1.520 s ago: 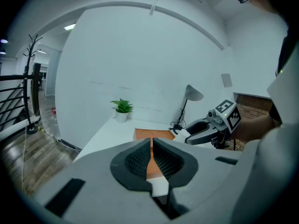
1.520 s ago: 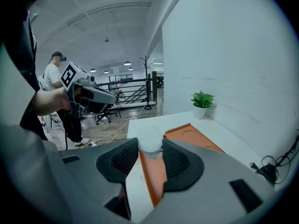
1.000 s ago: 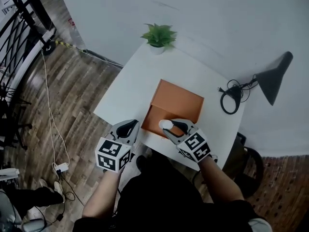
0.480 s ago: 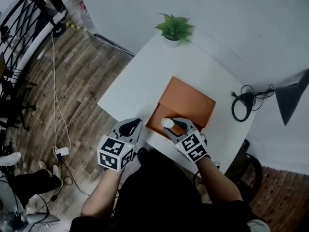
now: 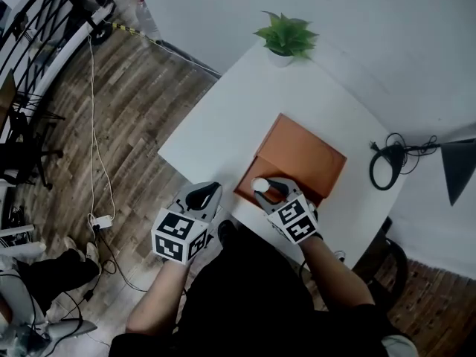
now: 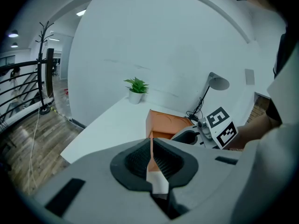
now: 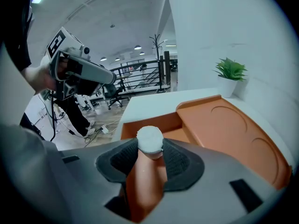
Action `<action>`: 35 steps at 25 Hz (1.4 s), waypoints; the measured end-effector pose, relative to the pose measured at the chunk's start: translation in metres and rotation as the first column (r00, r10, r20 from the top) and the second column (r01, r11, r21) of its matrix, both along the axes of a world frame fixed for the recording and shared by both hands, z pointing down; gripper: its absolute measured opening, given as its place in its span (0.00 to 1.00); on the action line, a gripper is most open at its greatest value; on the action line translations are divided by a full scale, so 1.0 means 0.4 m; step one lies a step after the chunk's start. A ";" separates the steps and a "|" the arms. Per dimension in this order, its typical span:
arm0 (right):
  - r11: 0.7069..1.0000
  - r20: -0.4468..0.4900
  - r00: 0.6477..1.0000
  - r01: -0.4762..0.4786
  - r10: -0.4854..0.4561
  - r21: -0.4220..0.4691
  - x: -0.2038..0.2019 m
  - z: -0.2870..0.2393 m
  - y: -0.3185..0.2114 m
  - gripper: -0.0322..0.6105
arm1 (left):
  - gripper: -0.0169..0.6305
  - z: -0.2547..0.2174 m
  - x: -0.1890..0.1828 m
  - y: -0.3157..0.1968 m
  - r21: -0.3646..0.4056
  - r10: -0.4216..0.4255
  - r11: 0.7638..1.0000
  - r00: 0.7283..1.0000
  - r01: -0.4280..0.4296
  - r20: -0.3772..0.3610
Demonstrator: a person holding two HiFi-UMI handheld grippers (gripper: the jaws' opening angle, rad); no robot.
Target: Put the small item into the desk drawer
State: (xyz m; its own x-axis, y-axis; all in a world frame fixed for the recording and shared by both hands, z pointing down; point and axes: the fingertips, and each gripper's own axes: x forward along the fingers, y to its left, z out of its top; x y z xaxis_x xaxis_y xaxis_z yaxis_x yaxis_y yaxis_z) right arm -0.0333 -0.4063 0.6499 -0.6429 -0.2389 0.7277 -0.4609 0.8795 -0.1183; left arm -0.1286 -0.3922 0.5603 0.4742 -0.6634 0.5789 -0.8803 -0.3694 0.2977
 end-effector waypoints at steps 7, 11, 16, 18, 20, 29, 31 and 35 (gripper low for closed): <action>1.000 0.002 1.000 -0.004 0.004 0.022 -0.017 0.011 -0.017 0.32 | 0.06 0.002 -0.022 0.005 0.001 -0.005 1.000 1.000 0.005 0.005; 1.000 0.006 1.000 -0.005 0.005 0.029 -0.019 -0.006 -0.007 0.34 | 0.06 -0.018 -0.025 0.013 0.019 0.002 1.000 1.000 -0.002 0.004; 0.999 -0.012 0.999 -0.041 0.041 0.018 -0.002 -0.025 0.017 0.34 | 0.06 -0.054 -0.029 0.036 0.048 0.016 0.999 1.000 -0.016 -0.004; 0.998 -0.016 0.998 -0.056 0.056 0.022 0.006 -0.032 0.029 0.34 | 0.06 -0.066 -0.034 0.049 0.059 0.018 0.998 1.000 -0.017 -0.006; 0.997 -0.017 0.997 -0.070 0.071 0.030 0.014 -0.044 0.038 0.34 | 0.06 -0.078 -0.038 0.060 0.072 0.019 0.997 1.000 -0.018 -0.009; 0.983 -0.011 0.988 -0.151 0.153 0.103 0.043 -0.134 0.072 0.33 | 0.06 -0.165 -0.045 0.111 0.155 0.047 0.987 0.998 -0.041 -0.038; 0.977 -0.004 0.984 -0.175 0.177 0.120 0.049 -0.163 0.086 0.33 | 0.06 -0.198 -0.045 0.122 0.186 0.059 0.981 0.997 -0.050 -0.043; 0.968 0.007 0.979 -0.200 0.202 0.150 0.052 -0.210 0.114 0.32 | 0.06 -0.240 -0.048 0.146 0.227 0.086 0.971 0.996 -0.075 -0.039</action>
